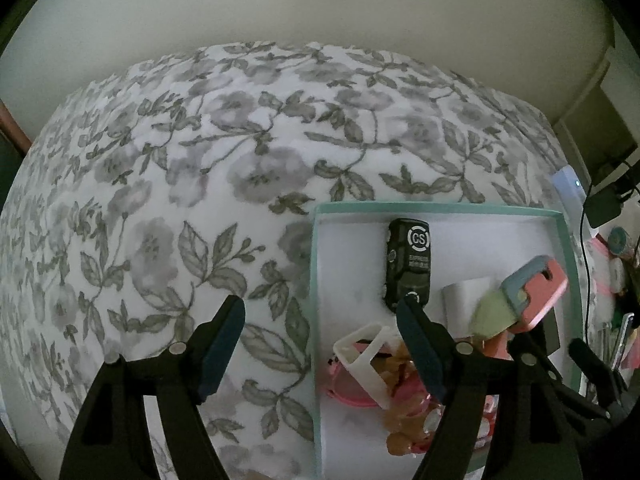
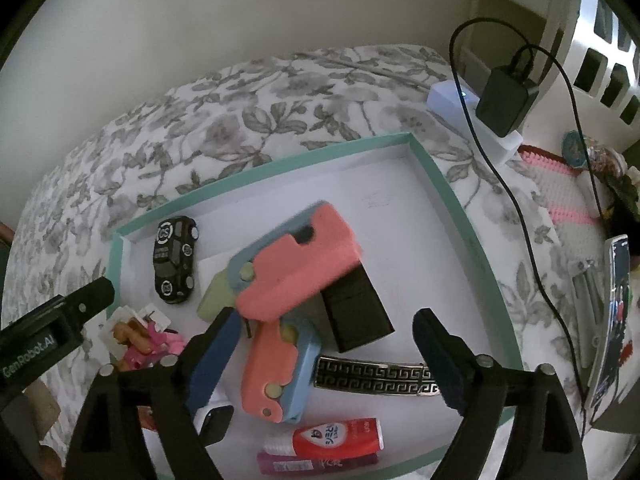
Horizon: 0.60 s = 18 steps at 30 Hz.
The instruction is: Organize rigid objects
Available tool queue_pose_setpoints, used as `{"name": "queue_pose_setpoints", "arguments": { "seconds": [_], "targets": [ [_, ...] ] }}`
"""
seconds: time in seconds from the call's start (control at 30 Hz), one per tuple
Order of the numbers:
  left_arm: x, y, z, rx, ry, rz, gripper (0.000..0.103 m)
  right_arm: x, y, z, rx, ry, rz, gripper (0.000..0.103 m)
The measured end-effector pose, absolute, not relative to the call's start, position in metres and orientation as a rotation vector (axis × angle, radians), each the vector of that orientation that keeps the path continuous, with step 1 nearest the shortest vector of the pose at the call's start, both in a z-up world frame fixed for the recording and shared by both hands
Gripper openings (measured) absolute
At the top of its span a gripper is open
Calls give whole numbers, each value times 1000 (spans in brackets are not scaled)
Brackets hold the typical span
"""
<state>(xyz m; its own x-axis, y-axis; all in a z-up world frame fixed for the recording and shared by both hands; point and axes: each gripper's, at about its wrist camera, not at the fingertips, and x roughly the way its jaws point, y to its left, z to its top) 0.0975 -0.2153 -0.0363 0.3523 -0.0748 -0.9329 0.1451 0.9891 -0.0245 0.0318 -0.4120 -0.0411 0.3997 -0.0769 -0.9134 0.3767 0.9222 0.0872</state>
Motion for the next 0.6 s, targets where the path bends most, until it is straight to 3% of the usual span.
{"name": "queue_pose_setpoints", "arguments": {
  "seconds": [0.07, 0.1, 0.6],
  "targets": [
    [98, -213, -37, 65, 1198, -132, 89, 32, -413, -41, 305, 1122, -297, 102],
    [98, -212, -37, 65, 1195, -127, 102, 32, -414, -41, 309, 1120, -298, 103],
    [102, -201, -35, 44, 1165, -97, 103, 30, -418, -40, 350, 1098, -300, 103]
  ]
}}
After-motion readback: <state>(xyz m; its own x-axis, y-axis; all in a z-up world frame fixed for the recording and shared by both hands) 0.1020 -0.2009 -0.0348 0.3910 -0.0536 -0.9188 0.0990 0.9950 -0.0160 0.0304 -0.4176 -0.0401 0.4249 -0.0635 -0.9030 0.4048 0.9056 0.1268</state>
